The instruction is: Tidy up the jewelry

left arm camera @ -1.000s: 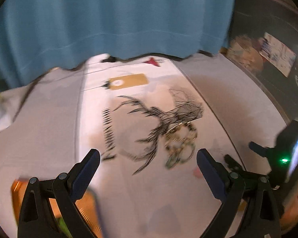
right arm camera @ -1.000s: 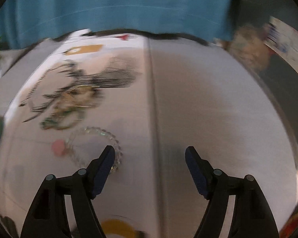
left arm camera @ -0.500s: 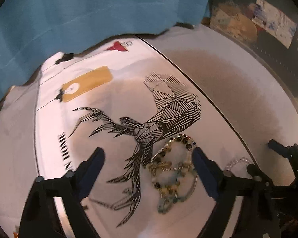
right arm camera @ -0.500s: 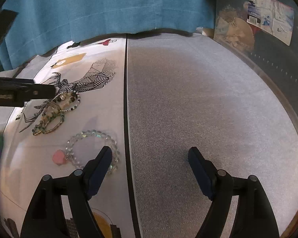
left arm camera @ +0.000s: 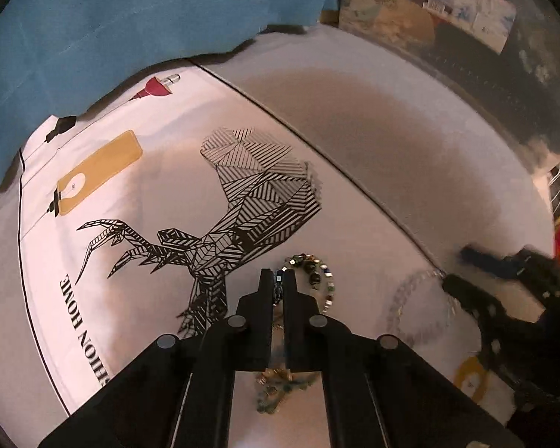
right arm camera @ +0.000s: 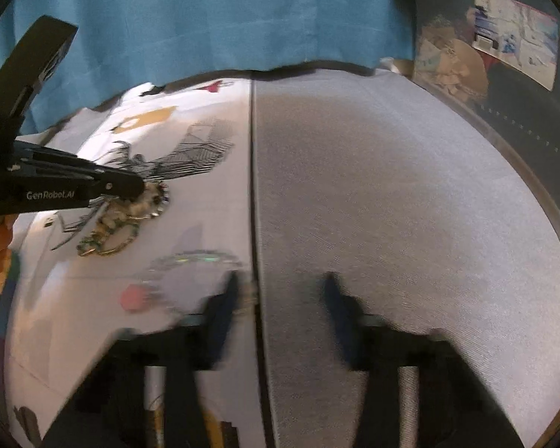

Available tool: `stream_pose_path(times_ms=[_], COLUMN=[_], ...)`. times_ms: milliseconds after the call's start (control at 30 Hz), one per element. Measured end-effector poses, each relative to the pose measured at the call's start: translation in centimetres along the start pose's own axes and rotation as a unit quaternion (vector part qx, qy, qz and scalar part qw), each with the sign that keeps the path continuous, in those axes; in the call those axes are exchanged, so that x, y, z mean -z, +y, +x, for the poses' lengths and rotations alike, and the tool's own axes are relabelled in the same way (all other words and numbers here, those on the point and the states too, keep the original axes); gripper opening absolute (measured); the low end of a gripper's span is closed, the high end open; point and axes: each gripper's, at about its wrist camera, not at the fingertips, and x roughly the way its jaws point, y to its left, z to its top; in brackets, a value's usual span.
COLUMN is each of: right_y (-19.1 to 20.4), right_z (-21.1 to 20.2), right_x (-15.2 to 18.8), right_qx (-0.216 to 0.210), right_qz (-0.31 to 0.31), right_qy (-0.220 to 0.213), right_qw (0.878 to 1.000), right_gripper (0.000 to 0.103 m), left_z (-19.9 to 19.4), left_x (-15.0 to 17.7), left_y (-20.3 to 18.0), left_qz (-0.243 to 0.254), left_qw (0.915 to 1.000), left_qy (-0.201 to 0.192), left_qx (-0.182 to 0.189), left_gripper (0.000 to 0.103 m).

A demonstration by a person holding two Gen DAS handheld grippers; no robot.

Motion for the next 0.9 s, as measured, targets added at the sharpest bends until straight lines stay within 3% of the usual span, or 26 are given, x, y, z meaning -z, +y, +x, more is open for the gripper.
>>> stream_pose_path(times_ms=[33,133,467,567,667,733,800,833,900], right_y=[0.1,0.0,-0.9,-1.5,-2.2,-2.6,-2.7,-2.8,-2.9], right_z=[-0.2,-0.9,-2.0,-1.7,-1.1,-0.9,-0.9,-0.9,-0.9], right_x=[0.0,-0.1,0.3,0.6,0.8,0.8,0.9,0.9,0.9], right_qx=[-0.001,0.003,0.011,0.006,0.008,0.010,0.008,0.007,0.007], right_qz=[-0.001,0.002,0.027,0.046,0.064,0.070,0.071,0.071,0.070], right_qy=[-0.002,-0.017,-0.025,-0.015,0.000,0.003,0.004,0.003,0.001], right_qw=[1.000,1.000,0.999,0.999,0.998,0.997,0.997,0.997,0.998], right_gripper=[0.011,0.004,0.002,0.005,0.009,0.014,0.020,0.025,0.035], left_z=[-0.6,-2.8,-9.4,-10.9,-8.8,-5.7,-2.6,-2.0,-1.4], left_x=[-0.1,-0.5,-1.8,-1.9,-1.7,-1.4,-0.9,-0.5,0.3], left_y=[0.0,0.0,-1.9,-2.6,-2.9,-2.5,-0.8,-0.1,1.1], left_qz=[-0.004,-0.014,-0.002,0.002,0.011,0.004,-0.044,-0.063,-0.098], left_qw=[1.0000,0.9994,0.9963,0.9943,0.9967,0.9993,0.9989,0.9978,0.9947], left_qy=[-0.007,-0.028,-0.082,-0.097,-0.076,-0.037,0.012,0.022,0.028], left_qx=[0.003,0.015,0.023,0.043,0.027,0.009,0.000,0.003,0.010], left_gripper=[0.002,0.002,0.002,0.002,0.002,0.010,0.021,0.027,0.032])
